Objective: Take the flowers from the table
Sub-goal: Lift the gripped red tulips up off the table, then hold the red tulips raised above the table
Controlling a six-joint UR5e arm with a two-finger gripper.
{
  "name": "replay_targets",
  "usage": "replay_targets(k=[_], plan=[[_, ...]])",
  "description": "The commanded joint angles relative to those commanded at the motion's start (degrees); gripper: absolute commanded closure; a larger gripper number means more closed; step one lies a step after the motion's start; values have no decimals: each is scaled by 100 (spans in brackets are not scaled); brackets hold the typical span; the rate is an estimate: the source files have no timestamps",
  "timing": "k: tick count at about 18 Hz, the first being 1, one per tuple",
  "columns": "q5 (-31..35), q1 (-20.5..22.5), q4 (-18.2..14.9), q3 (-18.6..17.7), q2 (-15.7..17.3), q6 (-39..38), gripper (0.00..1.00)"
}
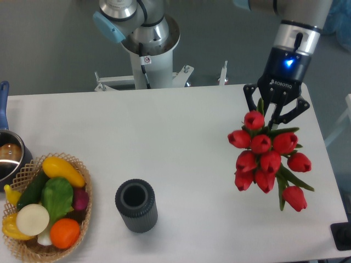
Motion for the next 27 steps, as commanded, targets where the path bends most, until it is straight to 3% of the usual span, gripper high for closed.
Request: replay_targets(k=[9,27], plan=[[-483,106,0,-79,79,-53,89],[-633,237,9,-141,97,-97,89]])
